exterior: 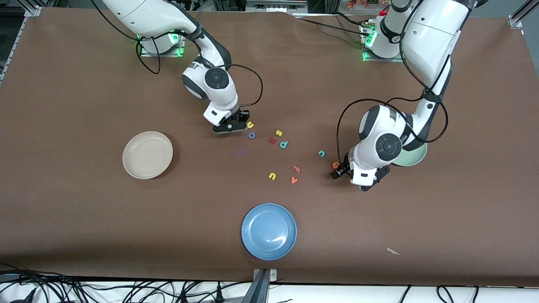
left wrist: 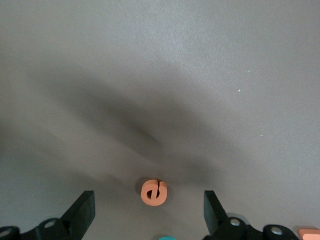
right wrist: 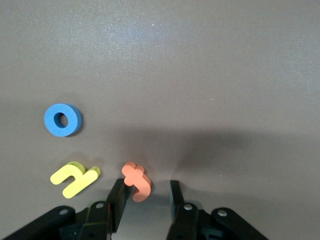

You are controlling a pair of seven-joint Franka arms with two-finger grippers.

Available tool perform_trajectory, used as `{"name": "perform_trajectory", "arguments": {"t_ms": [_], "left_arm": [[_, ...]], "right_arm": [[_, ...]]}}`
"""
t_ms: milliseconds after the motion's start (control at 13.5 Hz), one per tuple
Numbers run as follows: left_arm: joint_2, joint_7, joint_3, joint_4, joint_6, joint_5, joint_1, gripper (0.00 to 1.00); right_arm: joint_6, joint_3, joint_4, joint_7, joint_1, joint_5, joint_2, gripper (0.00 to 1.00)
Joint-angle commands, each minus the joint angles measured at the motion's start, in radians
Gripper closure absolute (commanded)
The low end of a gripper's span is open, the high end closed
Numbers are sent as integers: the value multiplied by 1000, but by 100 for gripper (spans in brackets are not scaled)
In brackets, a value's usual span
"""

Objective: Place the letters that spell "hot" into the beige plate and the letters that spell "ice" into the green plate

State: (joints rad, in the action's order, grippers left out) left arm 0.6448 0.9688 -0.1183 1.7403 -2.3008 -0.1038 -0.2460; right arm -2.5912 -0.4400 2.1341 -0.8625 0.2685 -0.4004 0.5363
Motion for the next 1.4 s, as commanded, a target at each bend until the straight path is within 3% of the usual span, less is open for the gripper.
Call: {"name": "perform_trajectory", "arguments": {"t_ms": [0,222,370,518,591,1109,1331], "left_arm": [[18,77,12,11,-55,54,-38,7],[16,209,11,68,-130,205,-68,9],[18,219,9,71,-135,217,-69,11],[16,214,9,74,-137,217,-62,22],[16,211,9,74,-137,217,-58,32],[16,209,8,73,-137,217,-56,72],[13,206,8,70,-132,217,-53,79]], "right_arm": [[-23,1,-2,-24,1,-20,11,64],[-24,1,-2,-24,1,-20,11,73],[-24,1,-2,-24,1,-23,11,81],[-23,1,-2,-23,1,-23,10,95],[-20,1,0,-23,0,-24,4,100],[144,-3,15,100,-112,37,-202,100],[224,-3,35,265,-182,109,-294,100]]}}
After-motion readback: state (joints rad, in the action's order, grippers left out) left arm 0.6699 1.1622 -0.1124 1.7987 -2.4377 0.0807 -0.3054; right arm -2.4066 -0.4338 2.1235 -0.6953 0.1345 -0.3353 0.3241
